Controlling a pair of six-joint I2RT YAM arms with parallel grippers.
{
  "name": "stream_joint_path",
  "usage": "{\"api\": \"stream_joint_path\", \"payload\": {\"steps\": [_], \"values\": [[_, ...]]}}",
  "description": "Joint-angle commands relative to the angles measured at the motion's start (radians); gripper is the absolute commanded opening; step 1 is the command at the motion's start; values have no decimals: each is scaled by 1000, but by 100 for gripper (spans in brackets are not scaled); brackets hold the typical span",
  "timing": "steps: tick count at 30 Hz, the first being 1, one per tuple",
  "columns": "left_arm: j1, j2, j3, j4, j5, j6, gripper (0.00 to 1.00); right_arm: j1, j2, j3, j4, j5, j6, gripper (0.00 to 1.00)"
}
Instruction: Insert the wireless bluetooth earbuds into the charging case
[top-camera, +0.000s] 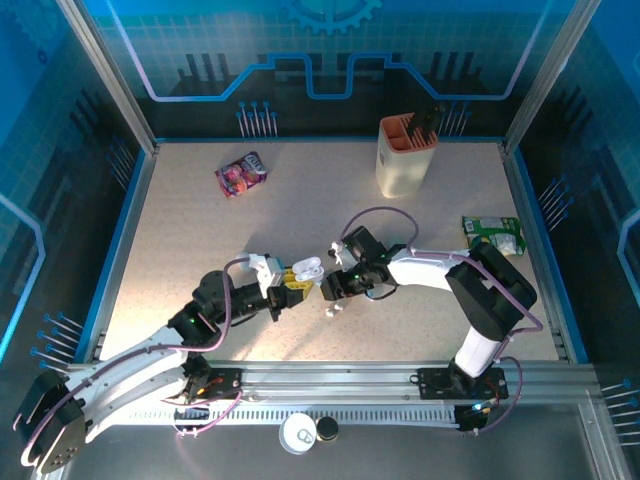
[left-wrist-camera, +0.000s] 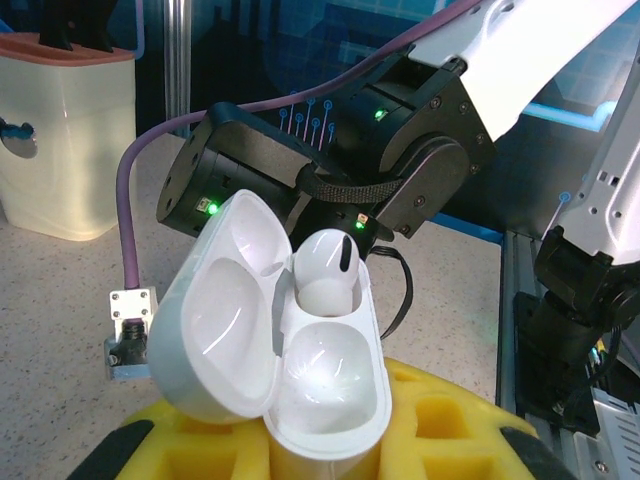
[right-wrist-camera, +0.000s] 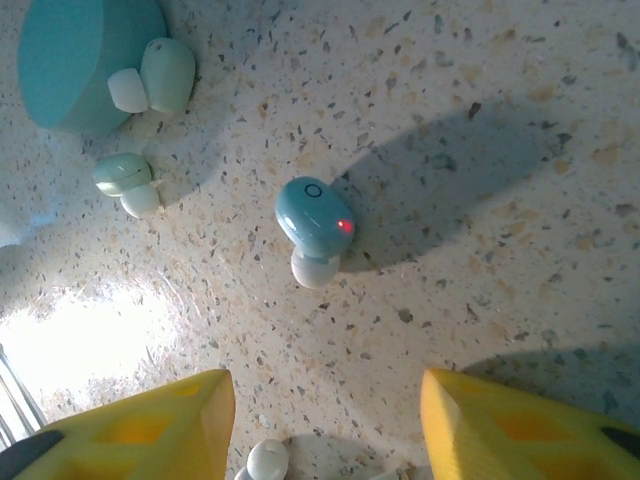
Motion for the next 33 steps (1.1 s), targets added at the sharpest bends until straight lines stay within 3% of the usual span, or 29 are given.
{"api": "stream_joint_path", "payload": {"steps": [1,9,13,21,25,33], "values": [[4,18,25,2,-16,26,6,9,-30,-40,-31,-81,-27,52],[5,80,36,56,-7,26,5,18,-143,-146,-7,-154,-42,48],[4,82,28,60,-13,26,5,19,-190,-158,-28,-114,-48,47],[3,53,19,36,-22,21,5,23,-110,-68,-115,-26,-101,39],[4,29,8,13,-28,16,5,36,-62,-43,-131,-29,-123,34],[5,10,-4,7,-47,19,6,64,-52,-59,-128,-56,-158,33]]}}
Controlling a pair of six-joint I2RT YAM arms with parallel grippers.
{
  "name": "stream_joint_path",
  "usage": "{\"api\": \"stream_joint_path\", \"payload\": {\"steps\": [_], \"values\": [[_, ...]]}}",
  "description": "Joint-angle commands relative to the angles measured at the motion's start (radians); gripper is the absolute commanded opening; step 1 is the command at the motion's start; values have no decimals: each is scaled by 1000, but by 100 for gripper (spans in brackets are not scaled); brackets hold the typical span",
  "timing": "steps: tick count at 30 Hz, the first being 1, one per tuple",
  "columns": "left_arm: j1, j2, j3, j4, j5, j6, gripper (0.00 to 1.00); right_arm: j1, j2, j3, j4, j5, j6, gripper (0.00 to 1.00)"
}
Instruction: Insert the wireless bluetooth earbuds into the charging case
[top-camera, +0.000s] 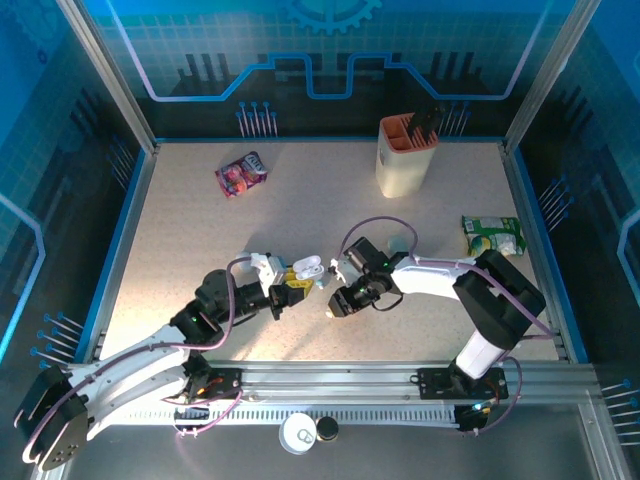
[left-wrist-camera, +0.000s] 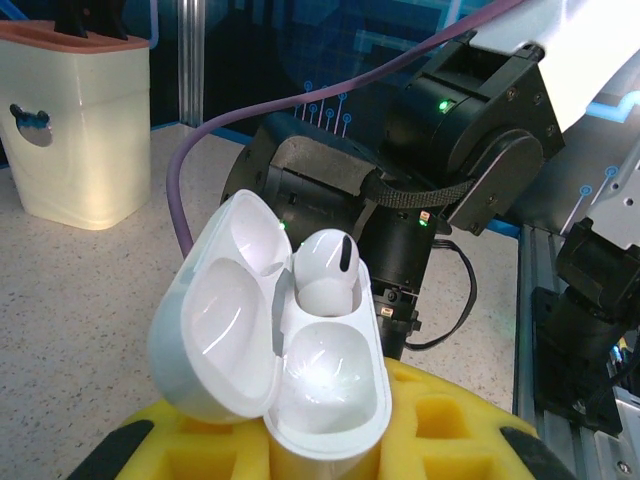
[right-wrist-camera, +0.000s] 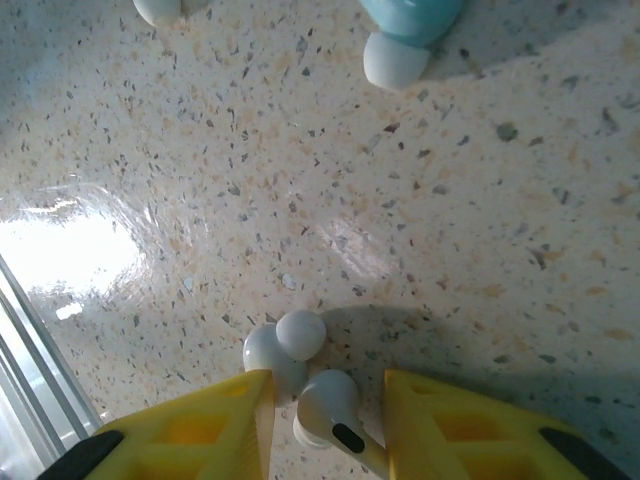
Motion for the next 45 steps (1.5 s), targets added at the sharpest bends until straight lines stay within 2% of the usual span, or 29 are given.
{"api": "stream_joint_path", "payload": {"steps": [1,4,6,11,14,20,24,26,35,40,43,45], "values": [[4,-8,-3,0,-20,17,6,23,7,1,-34,-18,-38,32],[5,4,-3,7,-20,20,6,25,10,2,-47,10,-46,23],[4,11,-2,14,-18,21,6,28,10,7,-57,28,-52,20],[4,10,-11,18,-24,16,5,38,-28,10,-64,84,-62,19],[4,-3,-19,16,-51,9,5,46,-80,-1,-37,165,-67,19],[6,-73,-43,4,-107,7,3,55,-138,9,1,429,-92,19],[7,-129,-64,-28,-140,15,3,56,-88,64,-8,653,-121,18],[7,-155,-72,-47,-149,16,3,54,-37,109,-23,723,-136,17],[6,-263,-81,-132,-180,27,2,62,130,231,-97,785,-184,19],[7,-284,-78,-142,-194,36,2,96,148,248,-118,802,-182,19],[7,-281,-75,-146,-192,39,2,126,153,260,-133,807,-176,23],[7,-278,-75,-145,-189,40,3,142,155,266,-138,794,-165,31]]}}
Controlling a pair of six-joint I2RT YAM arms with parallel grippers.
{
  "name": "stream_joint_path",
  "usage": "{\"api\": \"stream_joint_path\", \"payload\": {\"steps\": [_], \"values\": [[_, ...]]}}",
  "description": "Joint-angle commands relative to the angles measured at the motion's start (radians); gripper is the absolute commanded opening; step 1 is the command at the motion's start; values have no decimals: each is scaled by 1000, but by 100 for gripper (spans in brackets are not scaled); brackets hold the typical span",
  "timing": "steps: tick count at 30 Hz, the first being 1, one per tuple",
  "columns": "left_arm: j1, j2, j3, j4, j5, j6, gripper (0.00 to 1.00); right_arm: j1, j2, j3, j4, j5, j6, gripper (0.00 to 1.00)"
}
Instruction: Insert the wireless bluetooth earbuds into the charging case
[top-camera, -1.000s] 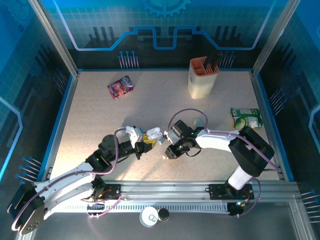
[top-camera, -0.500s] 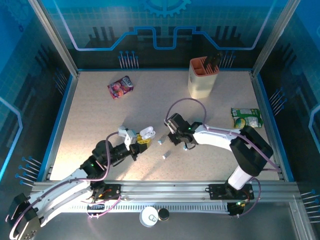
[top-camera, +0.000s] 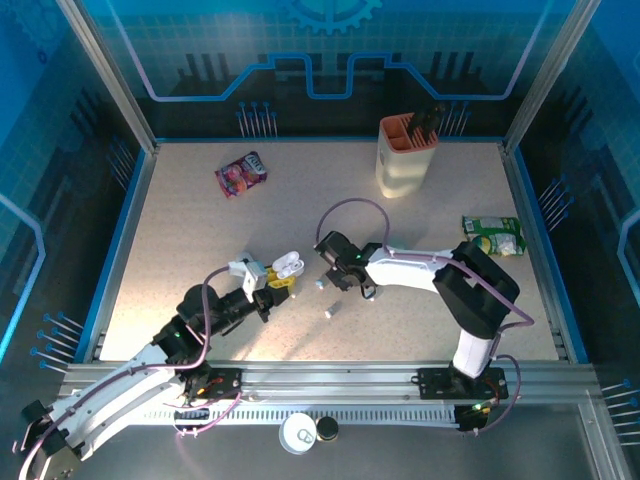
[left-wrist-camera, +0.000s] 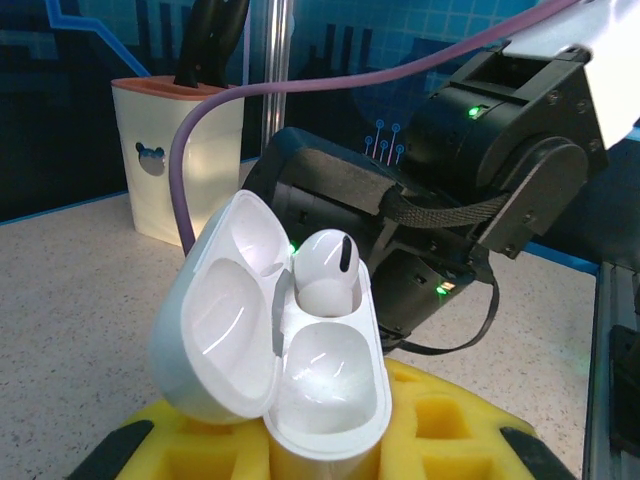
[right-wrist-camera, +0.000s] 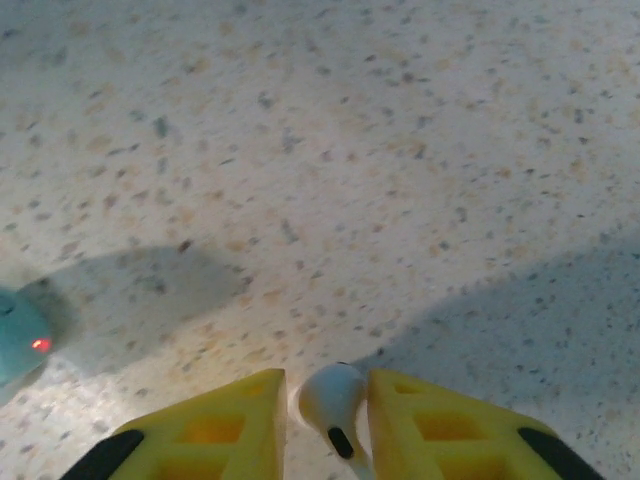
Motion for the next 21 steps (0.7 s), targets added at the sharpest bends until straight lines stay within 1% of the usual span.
{"api": "stream_joint_path", "payload": {"steps": [1,3,6,10,13,14,16,19,21], "values": [[7,-2,-7,-2,-15,19,3,36,22,31,-45,-2,13,35],[6,2,-1,-15,-13,18,3,48,18,34,-44,-24,30,41],[6,1,7,-22,-7,18,3,53,-4,27,-28,-66,53,46],[8,2,12,-28,-3,21,3,49,-45,10,-7,-105,79,48],[7,5,14,-24,-1,21,3,26,-79,-11,4,-124,98,50],[6,7,15,-22,1,21,4,12,-92,-23,15,-139,103,53],[7,11,13,-15,1,20,3,-26,-109,-39,34,-193,114,58],[7,26,9,1,4,19,3,-108,-103,-44,55,-352,119,68],[7,38,9,12,9,15,4,-153,-68,-30,47,-431,120,70]]}}
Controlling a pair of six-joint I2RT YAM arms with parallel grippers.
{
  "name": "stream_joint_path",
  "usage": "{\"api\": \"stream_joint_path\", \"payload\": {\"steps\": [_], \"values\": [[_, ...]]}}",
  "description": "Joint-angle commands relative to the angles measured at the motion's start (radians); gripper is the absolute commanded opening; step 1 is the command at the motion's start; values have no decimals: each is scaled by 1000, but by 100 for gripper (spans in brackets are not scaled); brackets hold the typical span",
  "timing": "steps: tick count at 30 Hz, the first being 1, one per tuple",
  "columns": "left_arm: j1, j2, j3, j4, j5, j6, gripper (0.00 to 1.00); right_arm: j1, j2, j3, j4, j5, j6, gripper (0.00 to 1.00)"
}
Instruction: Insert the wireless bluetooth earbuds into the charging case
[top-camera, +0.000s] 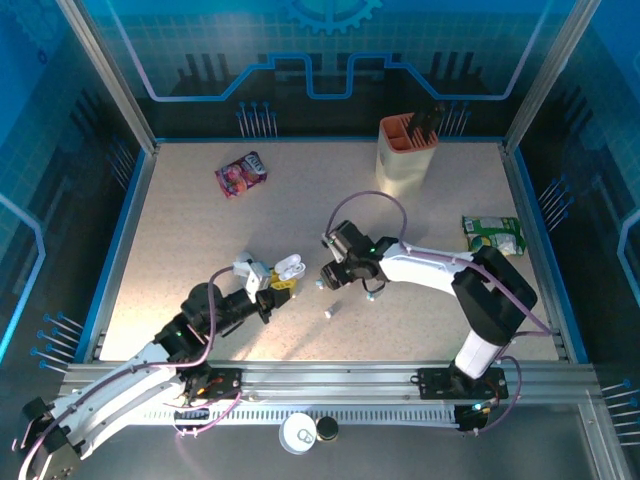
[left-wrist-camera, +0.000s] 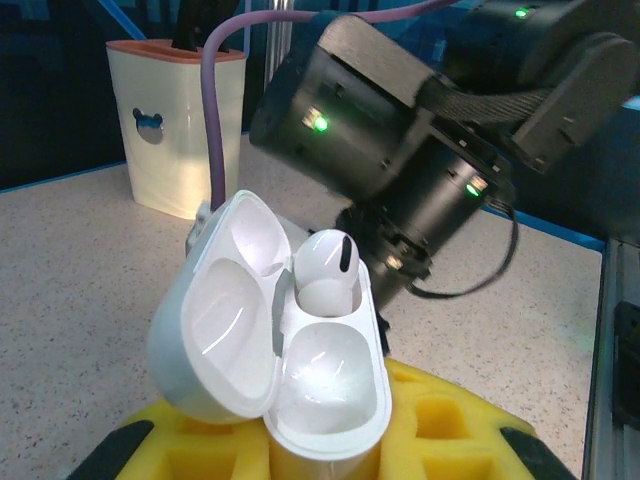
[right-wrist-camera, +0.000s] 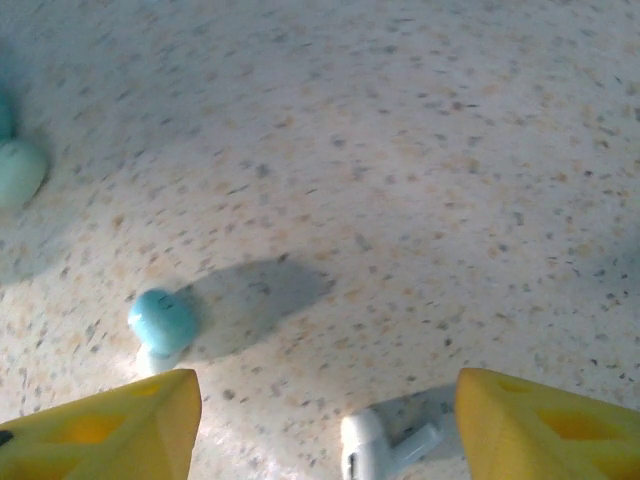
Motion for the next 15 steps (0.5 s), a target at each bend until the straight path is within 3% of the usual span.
{"api": "stream_joint_path", "payload": {"steps": [1,6,15], "values": [[7,11,10,49,13,14,3,-65,37,7,1,-184,9,71],[6,12,0,62,33,10,3,-89,91,18,-21,-282,-23,72],[6,11,-11,75,48,24,4,-88,48,-79,-8,-316,7,69]]}}
